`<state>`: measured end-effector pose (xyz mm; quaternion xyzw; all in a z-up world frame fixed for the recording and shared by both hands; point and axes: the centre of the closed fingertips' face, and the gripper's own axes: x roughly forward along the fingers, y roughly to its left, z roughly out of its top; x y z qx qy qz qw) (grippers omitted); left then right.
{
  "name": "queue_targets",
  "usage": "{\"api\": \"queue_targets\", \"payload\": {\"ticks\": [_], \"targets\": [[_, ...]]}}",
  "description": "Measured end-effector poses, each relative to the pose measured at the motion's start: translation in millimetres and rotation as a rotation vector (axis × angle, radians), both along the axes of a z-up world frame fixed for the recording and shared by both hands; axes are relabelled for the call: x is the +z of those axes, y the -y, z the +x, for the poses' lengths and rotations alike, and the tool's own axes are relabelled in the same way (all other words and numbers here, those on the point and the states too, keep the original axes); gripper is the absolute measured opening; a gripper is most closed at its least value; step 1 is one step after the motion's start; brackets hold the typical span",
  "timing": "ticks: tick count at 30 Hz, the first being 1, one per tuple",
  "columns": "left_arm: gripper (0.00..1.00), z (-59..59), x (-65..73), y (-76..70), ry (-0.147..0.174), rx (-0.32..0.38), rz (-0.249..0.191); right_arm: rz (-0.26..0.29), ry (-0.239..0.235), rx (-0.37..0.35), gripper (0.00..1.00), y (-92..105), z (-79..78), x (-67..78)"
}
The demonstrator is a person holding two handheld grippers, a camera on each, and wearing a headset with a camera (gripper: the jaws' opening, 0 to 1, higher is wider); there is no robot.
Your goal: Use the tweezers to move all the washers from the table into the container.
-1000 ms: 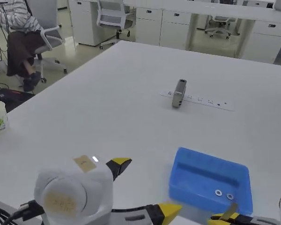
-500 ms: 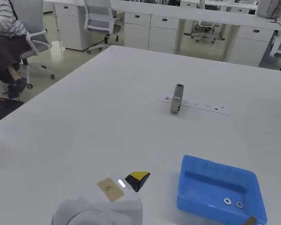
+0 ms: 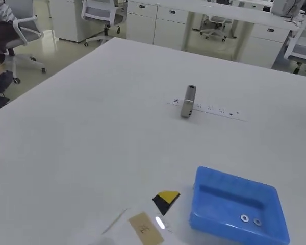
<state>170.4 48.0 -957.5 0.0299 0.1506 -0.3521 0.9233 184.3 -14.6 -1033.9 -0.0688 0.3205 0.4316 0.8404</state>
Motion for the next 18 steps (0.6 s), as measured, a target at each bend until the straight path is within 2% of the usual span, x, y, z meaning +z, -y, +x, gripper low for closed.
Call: {"api": "queue_targets", "payload": {"ticks": [2,4,6,7,13,18], "targets": [[0.81,-0.2,-0.2,-0.4,-0.007,0.003,-0.010,-0.026,0.022,0.018,0.03,0.4,-1.1,-0.9],[0.80,-0.6,0.8,0.3,-0.003,0.001,-0.015,-0.030,0.032,0.032,0.03,-2.3,-3.8,-0.3],[0.80,-1.0,-0.2,0.8,-0.006,-0.003,-0.010,-0.037,0.049,0.046,0.02,-4.3,-4.9,0.0],[0.80,-0.8,-1.1,0.2,-0.006,-0.001,-0.002,-0.055,0.074,0.057,0.02,-3.9,-3.5,0.1],[0.80,-0.9,-2.0,-1.5,0.000,0.006,0.015,-0.014,0.025,0.011,0.02,-2.4,1.8,0.4],[0.80,0.5,0.3,-4.7,0.005,0.025,-0.001,0.032,0.000,-0.011,0.02,0.3,2.3,7.3]]}}
